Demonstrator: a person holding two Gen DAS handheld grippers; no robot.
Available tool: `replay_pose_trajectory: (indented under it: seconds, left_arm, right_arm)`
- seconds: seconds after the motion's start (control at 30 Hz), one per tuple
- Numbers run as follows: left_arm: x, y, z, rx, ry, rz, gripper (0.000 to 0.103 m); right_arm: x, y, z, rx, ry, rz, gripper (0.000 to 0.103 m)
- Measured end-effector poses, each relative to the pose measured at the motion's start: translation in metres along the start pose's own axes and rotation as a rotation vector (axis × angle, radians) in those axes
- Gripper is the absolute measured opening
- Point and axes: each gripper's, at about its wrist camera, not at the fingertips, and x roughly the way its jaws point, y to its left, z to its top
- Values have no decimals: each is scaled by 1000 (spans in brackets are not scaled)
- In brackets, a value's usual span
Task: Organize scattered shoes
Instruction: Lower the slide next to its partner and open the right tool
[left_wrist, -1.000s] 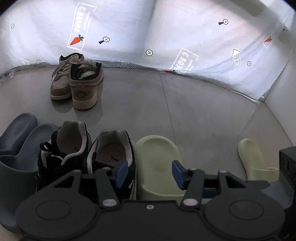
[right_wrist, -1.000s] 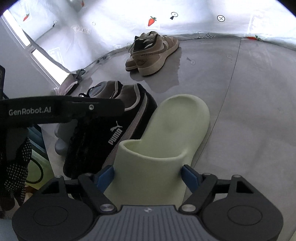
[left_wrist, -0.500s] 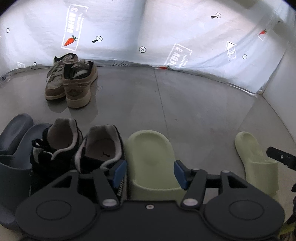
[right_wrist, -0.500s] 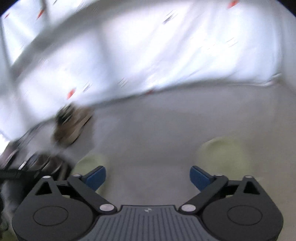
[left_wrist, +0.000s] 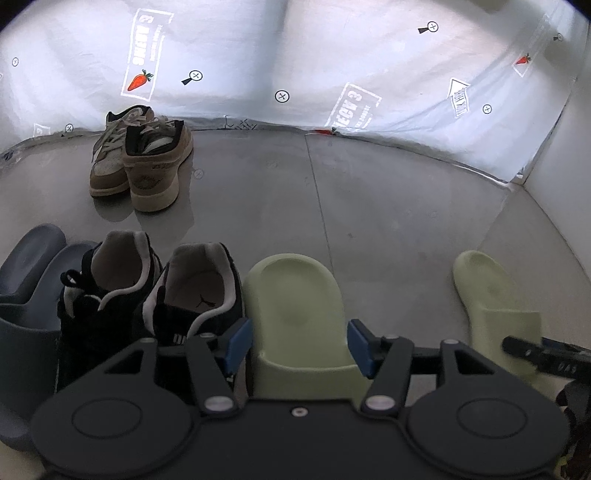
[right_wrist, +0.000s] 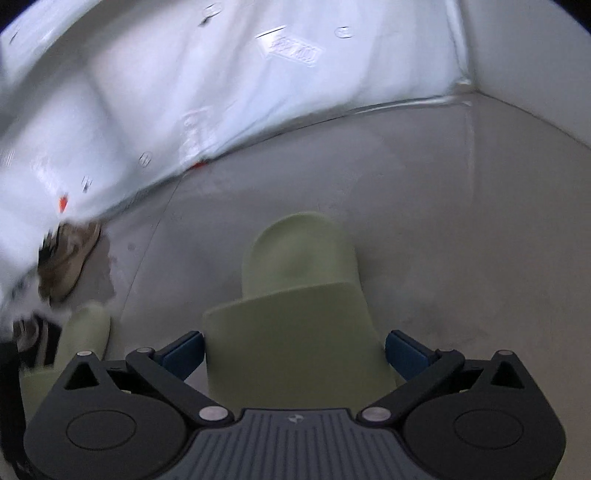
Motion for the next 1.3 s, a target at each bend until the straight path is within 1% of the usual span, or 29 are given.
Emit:
replay_pose_trajectory:
  seconds: [0.07,0.27,0.33,0.4,0.43,0.5,0.53,0.6,0.73,0.83,0.9,1.13,1.2,1.3]
  left_arm:
    - [-1,2,-1,-5,-3,4,58]
    - [-6,8,-6,-14,-11,18,58]
    - [-8,10,-7,-17,-16,22,58]
    - [-8,14,-8,-29,-11,27,58]
    - [-8,16,-8,-35,-9,29,58]
    - [-8,18,-9,-42,-5,31,58]
    - [-7,19,-9,-42,-4,31,58]
    - [-8,19,-9,-37,-6,31,58]
    - [-7,19,-10,-26,-7,29,58]
    - [-6,20,-10,-31,-3,29,58]
    - [-5,21,-11,-32,1,27,58]
    - [-2,16,-14,-11,12,13,58]
    - [-3,15,-15,-6,14,10,58]
    - [-3,15,-15,-6,11,11,58]
  right_arm:
    - [6,17,-1,-67,29,36,102]
    - [25,64,1,-199,66,139,102]
    - [31,80,6,-215,91,147,102]
    - [35,89,13,-168,100,113,102]
    - [34,90,16,-112,81,98,103]
    - [33,91,23,0,44,103,103]
    - [36,93,26,15,48,88,103]
    - [47,103,29,-47,71,38,103]
    - [70,118,23,-160,92,-49,103]
    - [79,123,8,-255,100,-79,102]
    - [78,124,1,-288,87,-50,102]
    - [66,135,-21,-415,112,77,102]
    - [64,141,-25,-436,118,97,102]
    - [64,146,-24,-439,133,86,102]
